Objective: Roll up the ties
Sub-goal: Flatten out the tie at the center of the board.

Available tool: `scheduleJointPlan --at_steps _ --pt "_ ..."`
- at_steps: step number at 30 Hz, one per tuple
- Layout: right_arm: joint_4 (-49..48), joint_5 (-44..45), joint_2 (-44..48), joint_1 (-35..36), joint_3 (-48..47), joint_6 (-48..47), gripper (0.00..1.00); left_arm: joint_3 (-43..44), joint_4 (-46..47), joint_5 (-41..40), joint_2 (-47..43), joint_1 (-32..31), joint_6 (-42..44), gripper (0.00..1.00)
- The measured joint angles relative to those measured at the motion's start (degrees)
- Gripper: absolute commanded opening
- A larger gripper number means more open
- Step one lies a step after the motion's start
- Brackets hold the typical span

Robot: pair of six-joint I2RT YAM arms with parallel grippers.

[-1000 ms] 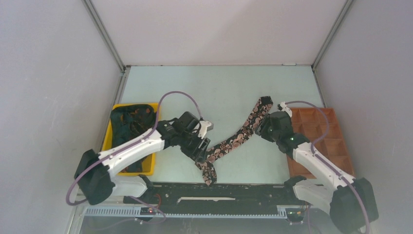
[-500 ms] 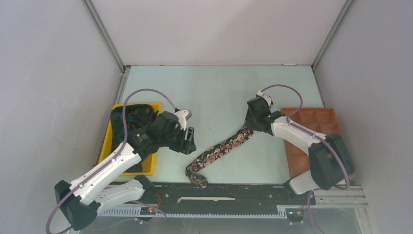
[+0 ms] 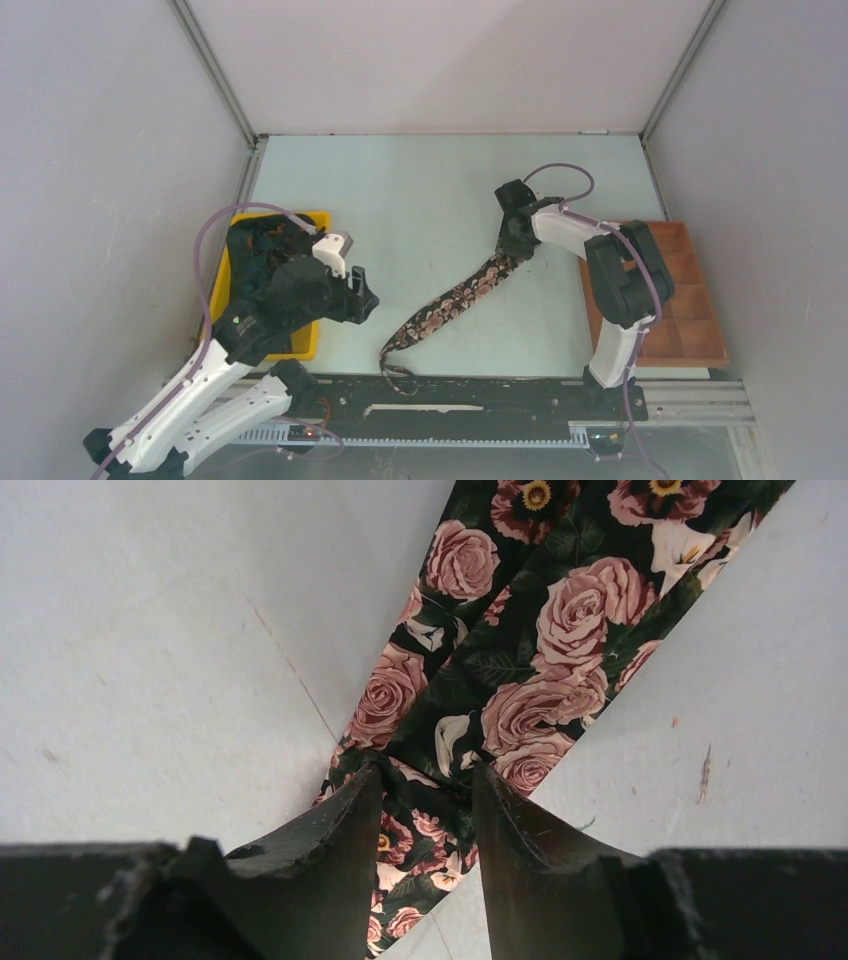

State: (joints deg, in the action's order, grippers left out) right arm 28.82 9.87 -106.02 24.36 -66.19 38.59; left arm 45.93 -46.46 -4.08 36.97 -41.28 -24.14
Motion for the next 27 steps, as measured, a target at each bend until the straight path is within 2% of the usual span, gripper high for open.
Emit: scheduleJointPlan --at_steps 6,10,14,19,27 --pt "4.79 -0.46 -6.62 -2.03 -9.53 -1.07 0.40 -0.55 0.74 -3.39 -4.46 0.00 -0.48 0.69" --pt "9.46 -0.92 -11.28 -2.89 -16.68 -2.34 0.39 -0.55 0.94 -4.79 -2.91 0.00 -0.92 0.69" --pt "14.45 -1.79 -15.80 -3.54 -24.04 -3.87 0.34 -0.55 0.92 -5.95 -1.70 0.02 -1.33 0.69" --pt "18.88 -3.45 -20.37 -4.44 -31.61 -5.66 0.34 -0.55 0.92 -6.93 -1.77 0.92 -1.40 0.69" --pt "19.56 -6.21 -21.75 -5.79 -33.81 -7.10 0.36 -0.70 1.25 -6.71 -2.40 6.14 -1.40 0.69"
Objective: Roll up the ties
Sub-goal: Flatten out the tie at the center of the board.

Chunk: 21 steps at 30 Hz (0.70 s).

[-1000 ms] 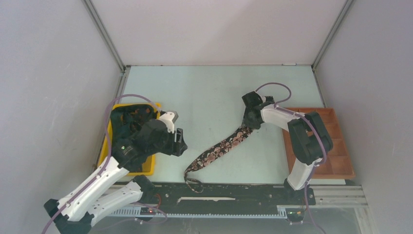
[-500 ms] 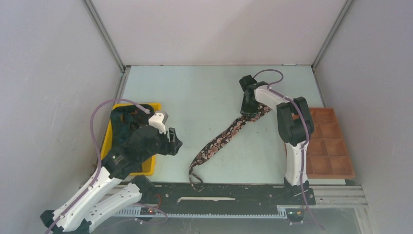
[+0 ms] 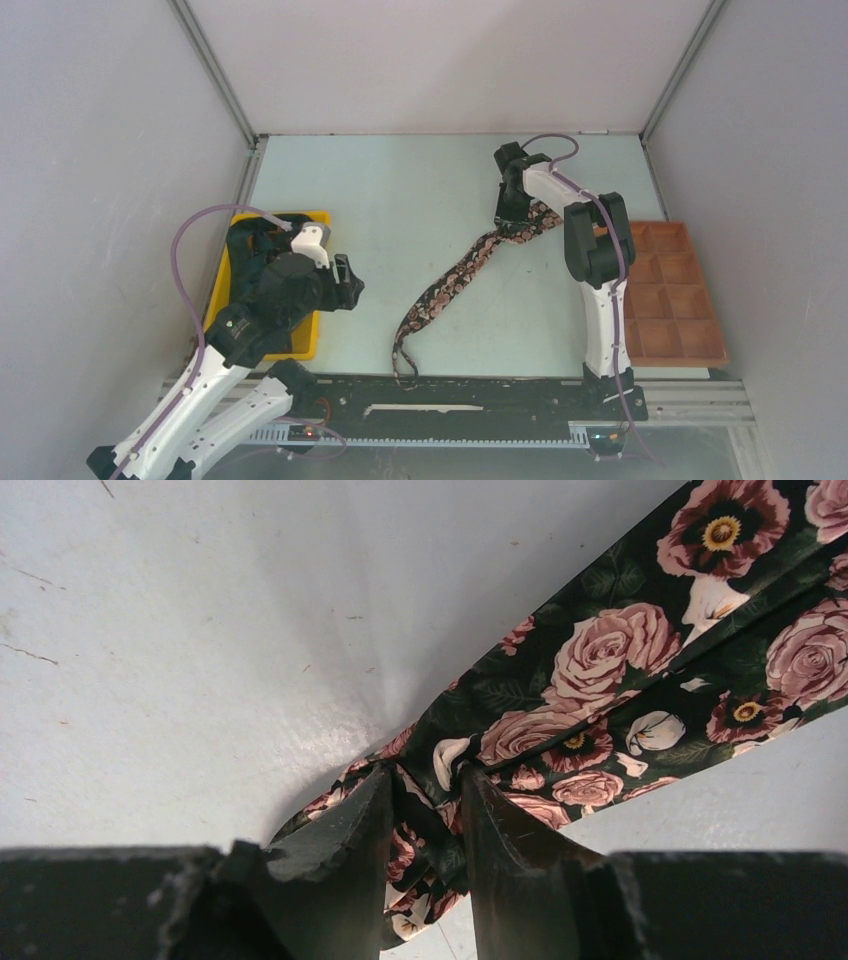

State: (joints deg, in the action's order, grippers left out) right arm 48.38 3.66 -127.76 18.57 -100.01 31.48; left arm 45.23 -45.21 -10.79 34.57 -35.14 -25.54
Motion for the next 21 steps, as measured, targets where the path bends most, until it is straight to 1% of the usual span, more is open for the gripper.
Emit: scheduleJointPlan --at_steps 2,6,7,8,12,15,18,21 --pt "-1.70 -0.17 1.11 0.00 1.81 -0.22 0.42 -0.22 0.13 0.00 -0.22 0.83 0.02 0.69" --pt "-5.60 -0.33 3.65 0.09 5.64 -0.79 0.69 -0.48 0.09 -0.04 -0.22 1.25 0.00 0.69" --pt "-6.16 0.15 4.28 0.09 6.51 -1.16 0.75 -0.48 0.09 -0.07 -0.24 1.27 0.00 0.69" --pt "-6.54 0.83 4.85 0.04 7.34 -1.46 0.79 -0.48 0.11 -0.15 -0.35 1.27 0.00 0.69" --pt "-8.07 2.82 7.91 -1.07 12.17 -3.04 0.87 -0.48 0.09 -0.70 -1.44 1.27 -0.02 0.69" --pt "-9.49 2.32 10.14 -3.08 15.65 -2.95 0.92 -0.48 0.11 -1.22 -2.51 1.27 -0.11 0.69" --pt "-11.17 1.29 11.74 -5.73 18.05 -2.36 0.93 -0.48 0.11 -1.57 -2.91 1.27 -0.17 0.69" --pt "-12.20 0.39 12.04 -6.58 18.53 -1.75 0.93 -0.48 0.11 -1.62 -3.10 1.27 -0.42 0.69"
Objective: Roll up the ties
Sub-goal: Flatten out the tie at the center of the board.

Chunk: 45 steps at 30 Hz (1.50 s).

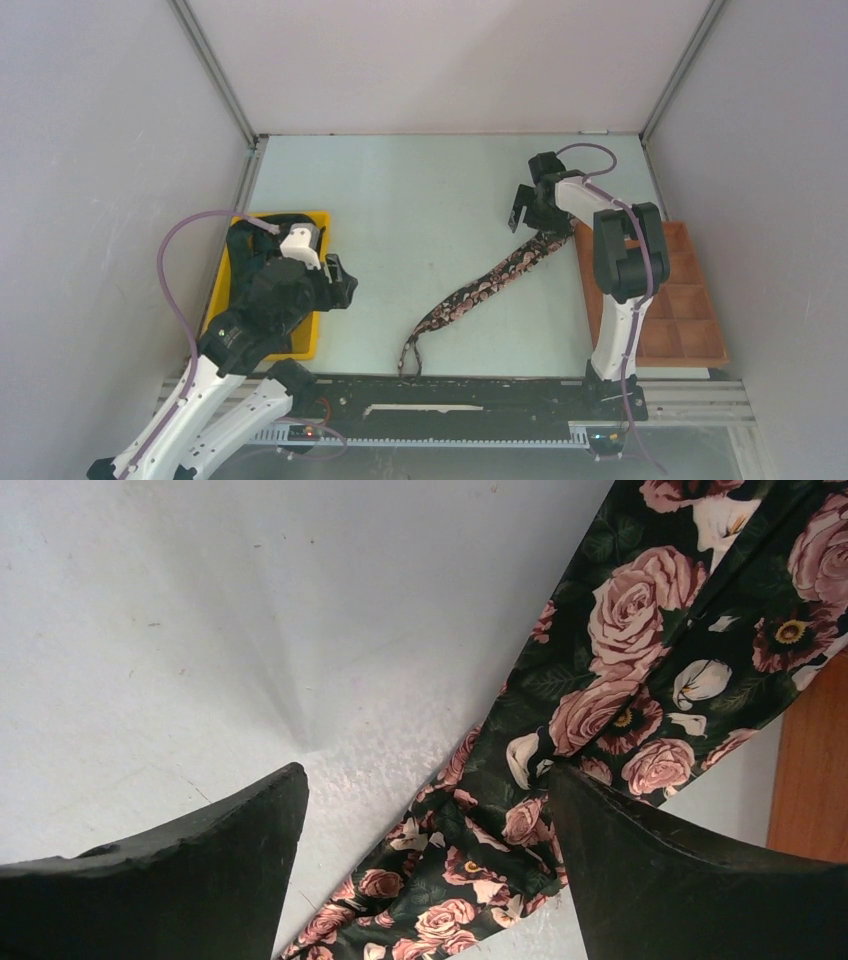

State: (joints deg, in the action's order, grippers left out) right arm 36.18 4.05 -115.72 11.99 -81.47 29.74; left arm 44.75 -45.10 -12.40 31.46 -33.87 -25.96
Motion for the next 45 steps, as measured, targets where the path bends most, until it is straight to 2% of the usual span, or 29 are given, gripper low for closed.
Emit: scheduleJointPlan --at_steps 10,19,23,25,29,33,38,42,45 --pt "-1.44 2.91 3.34 0.59 3.93 0.42 0.94 0.00 0.00 -0.09 -0.48 0.00 -0.11 0.68" --pt "0.11 7.23 13.16 0.39 10.45 0.76 0.94 0.00 0.00 -0.09 -1.25 0.00 -0.11 0.68" --pt "-0.39 7.15 12.31 -0.52 11.63 1.20 0.92 0.00 0.00 -0.04 -1.42 0.00 -0.11 0.68" --pt "-1.11 6.84 11.10 -0.96 11.69 1.38 0.83 0.00 0.00 0.00 -1.42 0.00 -0.09 0.68" --pt "-2.89 6.05 8.74 -1.97 11.72 1.77 0.74 0.00 0.00 0.02 -1.49 0.00 -0.09 0.68" --pt "-3.98 4.55 7.98 -3.08 11.80 1.84 0.70 0.00 0.00 0.02 -1.51 0.00 -0.09 0.68" --pt "-4.68 4.13 7.72 -3.43 11.78 1.81 0.53 0.00 0.00 0.00 -1.53 0.00 -0.11 0.68" --pt "-4.57 4.11 6.93 -3.06 10.82 1.92 0.44 0.00 0.00 0.00 -1.55 0.00 -0.09 0.68" --pt "-4.00 4.13 6.21 -2.97 9.70 1.77 0.26 0.00 0.00 0.00 -1.64 0.00 -0.11 0.68"
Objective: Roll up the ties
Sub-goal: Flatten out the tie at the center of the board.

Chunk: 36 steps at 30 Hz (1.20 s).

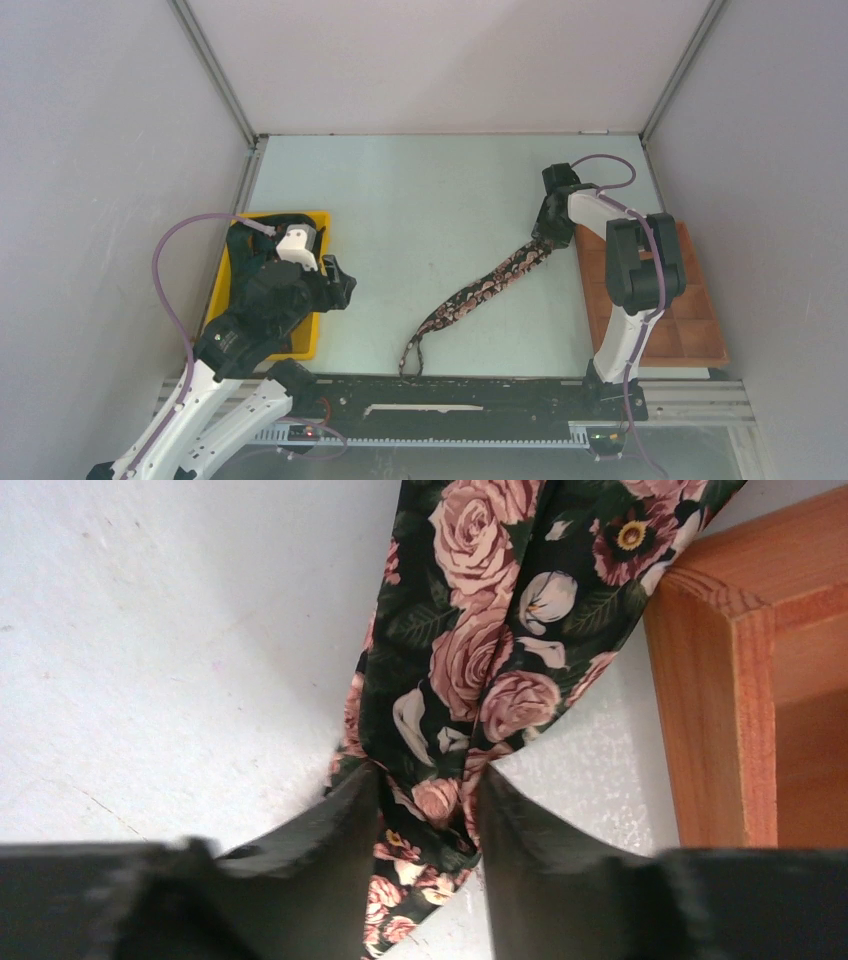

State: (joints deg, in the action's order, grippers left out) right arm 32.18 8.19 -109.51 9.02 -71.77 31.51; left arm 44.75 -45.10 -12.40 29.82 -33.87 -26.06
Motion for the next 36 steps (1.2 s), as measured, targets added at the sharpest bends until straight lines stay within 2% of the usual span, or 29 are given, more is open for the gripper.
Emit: scheduleJointPlan --at_steps 2,8,20,23,28,30,36 --pt "0.24 0.11 -0.55 0.00 -0.90 -0.24 0.22 0.00 0.02 0.00 -0.02 0.00 0.00 0.68" --pt "2.01 0.20 -3.04 -0.11 -4.59 -0.74 0.21 0.00 0.02 0.00 -0.04 0.00 0.00 0.68" --pt "3.74 -0.94 -15.21 -5.92 -25.33 -3.54 0.25 0.00 0.02 0.09 1.84 0.00 -0.04 0.68" --pt "3.08 -1.68 -17.07 -7.96 -29.31 -3.98 0.37 0.00 0.02 0.63 4.20 0.00 -0.74 0.66" --pt "2.45 -4.96 -17.40 -11.23 -30.91 -4.28 0.82 -0.33 0.94 2.01 9.01 -1.99 -3.91 0.65" --pt "2.38 -5.84 -16.68 -12.20 -30.21 -4.76 0.88 -1.64 2.47 2.01 10.58 -5.27 -5.68 0.65" --pt "2.91 -7.15 -8.98 -11.87 -25.07 -4.57 0.89 -5.88 7.61 3.30 16.76 -13.84 -11.21 0.65"
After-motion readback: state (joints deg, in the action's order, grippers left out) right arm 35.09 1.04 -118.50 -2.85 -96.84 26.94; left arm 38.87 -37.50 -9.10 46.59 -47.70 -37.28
